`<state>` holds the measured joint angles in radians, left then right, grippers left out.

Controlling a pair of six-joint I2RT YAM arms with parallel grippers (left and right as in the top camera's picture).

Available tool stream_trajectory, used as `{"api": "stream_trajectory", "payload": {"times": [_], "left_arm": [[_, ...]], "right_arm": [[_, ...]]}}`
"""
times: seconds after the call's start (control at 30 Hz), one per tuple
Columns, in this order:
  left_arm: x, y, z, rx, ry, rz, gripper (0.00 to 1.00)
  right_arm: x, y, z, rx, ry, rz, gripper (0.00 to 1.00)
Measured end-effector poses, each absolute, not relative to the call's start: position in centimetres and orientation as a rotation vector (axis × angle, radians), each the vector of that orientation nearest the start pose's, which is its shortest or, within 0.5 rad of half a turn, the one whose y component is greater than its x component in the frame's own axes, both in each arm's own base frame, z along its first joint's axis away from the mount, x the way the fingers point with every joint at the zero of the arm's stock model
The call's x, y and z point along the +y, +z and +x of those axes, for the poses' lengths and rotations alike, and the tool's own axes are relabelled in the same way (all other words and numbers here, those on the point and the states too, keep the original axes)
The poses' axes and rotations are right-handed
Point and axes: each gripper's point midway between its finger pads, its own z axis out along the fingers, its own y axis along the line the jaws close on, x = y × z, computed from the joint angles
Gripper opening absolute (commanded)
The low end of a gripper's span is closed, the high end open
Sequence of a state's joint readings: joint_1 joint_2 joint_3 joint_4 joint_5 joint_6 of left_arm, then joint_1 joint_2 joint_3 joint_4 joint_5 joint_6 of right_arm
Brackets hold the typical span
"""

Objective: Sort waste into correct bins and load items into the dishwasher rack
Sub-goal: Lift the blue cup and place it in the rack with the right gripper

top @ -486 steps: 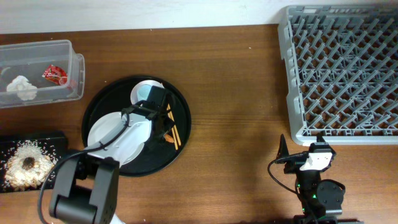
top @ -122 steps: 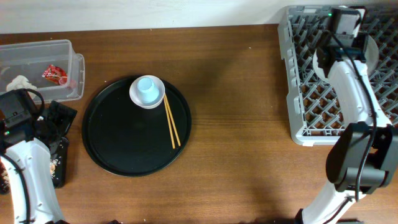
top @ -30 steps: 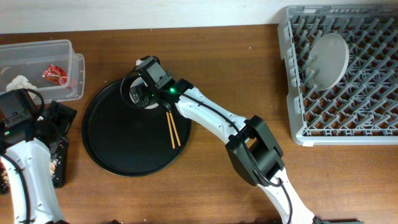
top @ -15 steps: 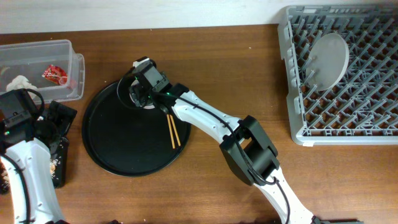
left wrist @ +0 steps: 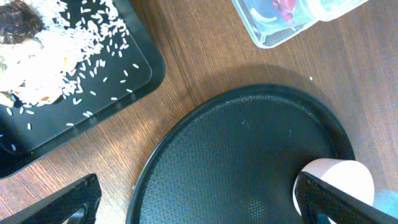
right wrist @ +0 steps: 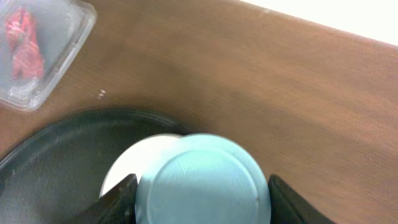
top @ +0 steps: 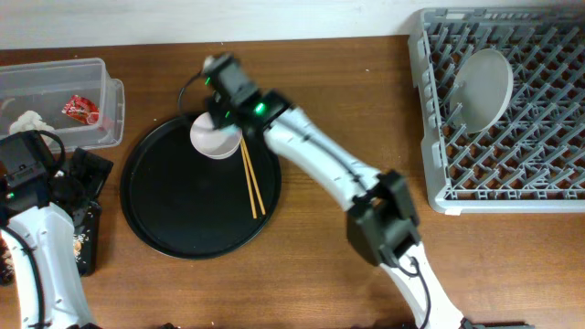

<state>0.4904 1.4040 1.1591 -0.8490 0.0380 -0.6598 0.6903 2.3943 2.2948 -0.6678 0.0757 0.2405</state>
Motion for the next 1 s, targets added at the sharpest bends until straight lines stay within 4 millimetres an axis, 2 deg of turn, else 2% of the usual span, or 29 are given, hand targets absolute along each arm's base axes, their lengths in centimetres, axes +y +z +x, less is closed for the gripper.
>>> {"api": "stream_trajectory", "payload": {"times": [0.03, 0.07, 0.1, 0.13, 0.2, 0.23, 0.27, 0.3, 0.33, 0.4, 0.5, 0.53, 0.57, 0.63, 0.7, 0.73, 0.77, 0.8, 0.83, 0.87, 1.0], "left_arm": [[15.5, 15.4, 30.4, 2.245, -0.105, -1.44, 0.99], [15.5, 15.4, 30.4, 2.245, -0.105, -1.44, 0.99], [15.5, 15.4, 30.4, 2.245, -0.105, -1.44, 0.99], [15.5, 15.4, 30.4, 2.245, -0.105, -1.44, 0.99], [15.5, 15.4, 30.4, 2.245, -0.105, -1.44, 0.99], [15.5, 15.4, 30.4, 2.245, -0.105, -1.44, 0.99], [15.5, 15.4, 30.4, 2.245, -0.105, -1.44, 0.99], [15.5, 15.4, 30.4, 2.245, -0.106, -1.441, 0.99], [15.5, 15.4, 30.4, 2.245, -0.105, -1.44, 0.99], [15.5, 15.4, 30.4, 2.245, -0.105, -1.441, 0.99], [15.5, 15.4, 30.4, 2.245, -0.105, -1.44, 0.99], [15.5, 15.4, 30.4, 2.245, -0.105, -1.44, 0.99], [15.5, 15.4, 30.4, 2.245, -0.105, -1.44, 0.99], [15.5, 15.4, 30.4, 2.245, -0.105, -1.44, 0.99], [15.5, 15.4, 30.4, 2.245, -0.105, -1.44, 0.99], [15.5, 15.4, 30.4, 2.245, -0.105, -1.44, 0.99], [15.5, 15.4, 30.4, 2.245, -0.105, -1.44, 0.99], [15.5, 15.4, 30.4, 2.245, -0.105, -1.44, 0.99], [15.5, 15.4, 30.4, 2.245, -0.105, -1.44, 0.99], [15.5, 15.4, 30.4, 2.245, -0.105, -1.44, 0.99], [15.5, 15.4, 30.4, 2.245, -0.105, -1.44, 0.99]], "right_arm": [[36.8, 19.1, 51.8, 2.295, 0.36, -0.424, 0.53], [31.7, 23.6, 53.8, 2.266, 0.334, -0.319, 0.53], [29.7, 25.0, 54.2, 2.264, 0.317, -0.281, 0.53], [23.1, 29.3, 55.8, 2.22, 0.272, -0.153, 0.53], [14.5, 32.7, 56.3, 2.208, 0.2, 0.001, 0.53], [8.5, 34.5, 56.6, 2.184, 0.144, 0.114, 0.53], [1.2, 36.0, 56.1, 2.155, 0.069, 0.253, 0.53], [-5.0, 36.7, 54.9, 2.144, 0.003, 0.374, 0.53], [-9.2, 37.0, 54.0, 2.131, -0.042, 0.458, 0.53], [-18.6, 36.5, 50.5, 2.122, -0.15, 0.662, 0.53], [-27.3, 35.4, 45.6, 2.108, -0.246, 0.876, 0.53], [-29.0, 34.8, 44.6, 2.107, -0.264, 0.921, 0.53], [-31.5, 33.3, 43.1, 2.122, -0.286, 0.994, 0.53], [-34.1, 30.1, 41.5, 2.168, -0.302, 1.087, 0.54], [-35.9, 26.8, 40.2, 2.217, -0.306, 1.163, 0.53], [-37.0, 24.2, 39.2, 2.259, -0.303, 1.221, 0.53], [-37.4, 22.9, 38.7, 2.279, -0.302, 1.249, 0.54], [-37.9, 21.7, 38.1, 2.296, -0.3, 1.276, 0.59], [-38.4, 20.7, 37.4, 2.309, -0.299, 1.308, 0.67], [-38.6, 20.6, 37.1, 2.31, -0.3, 1.315, 0.72], [-38.4, 20.5, 37.3, 2.315, -0.297, 1.311, 0.77]]}}
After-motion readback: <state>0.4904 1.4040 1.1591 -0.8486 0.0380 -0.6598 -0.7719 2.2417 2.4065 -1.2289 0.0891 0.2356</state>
